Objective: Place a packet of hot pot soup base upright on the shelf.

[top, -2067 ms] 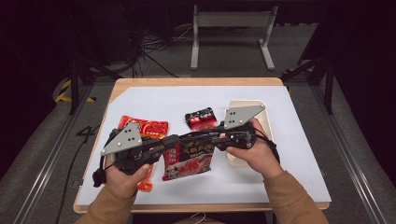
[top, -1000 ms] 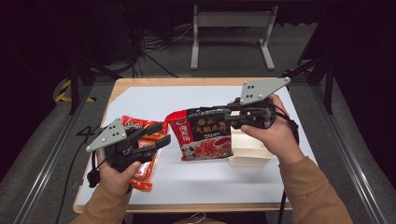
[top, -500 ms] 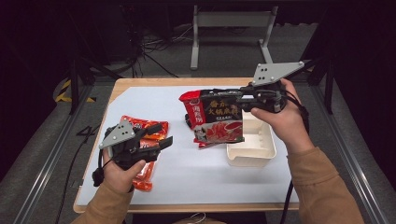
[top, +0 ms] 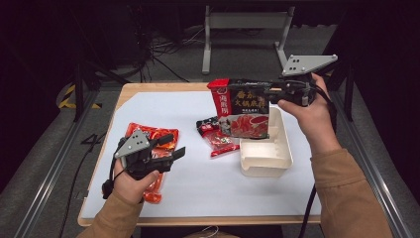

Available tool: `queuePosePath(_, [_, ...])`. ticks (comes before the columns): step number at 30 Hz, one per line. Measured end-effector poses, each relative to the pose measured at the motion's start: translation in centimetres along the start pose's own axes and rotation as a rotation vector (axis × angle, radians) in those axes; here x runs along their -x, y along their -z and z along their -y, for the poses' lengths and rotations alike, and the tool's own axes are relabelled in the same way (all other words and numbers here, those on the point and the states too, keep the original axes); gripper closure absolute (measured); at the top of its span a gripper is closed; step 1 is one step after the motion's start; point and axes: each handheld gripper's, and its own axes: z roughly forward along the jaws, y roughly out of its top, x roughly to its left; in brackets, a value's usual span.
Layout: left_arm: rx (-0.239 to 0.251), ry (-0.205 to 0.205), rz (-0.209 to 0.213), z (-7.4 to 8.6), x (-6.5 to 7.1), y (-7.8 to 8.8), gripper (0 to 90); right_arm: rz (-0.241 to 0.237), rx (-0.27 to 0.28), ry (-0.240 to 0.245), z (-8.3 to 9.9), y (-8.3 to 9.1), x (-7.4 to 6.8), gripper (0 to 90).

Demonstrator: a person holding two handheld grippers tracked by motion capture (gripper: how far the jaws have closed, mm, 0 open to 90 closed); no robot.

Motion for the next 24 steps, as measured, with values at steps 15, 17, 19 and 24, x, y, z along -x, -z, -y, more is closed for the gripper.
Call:
queuePosePath(15, [-0.052,-0.006,-0.023,0.8,-0.3,-1.3,10.4,0.083,-0.002,-0.020,1.3,0.0,3.1,76.0])
queuePosePath(17, [-0.056,-0.003,-0.025,0.8,-0.3,-1.4,7.8,0.091,-0.004,-0.019,1.5,0.1,3.5,76.1])
queuePosePath(19, [-0.063,-0.006,-0.029,0.9,-0.4,-1.5,7.0,0.100,-0.001,-0.018,1.7,0.1,3.9,76.1])
queuePosePath(24, [-0.068,-0.001,-0.057,1.2,-0.3,-1.6,6.3,0.118,0.018,-0.021,2.5,0.3,4.8,76.0])
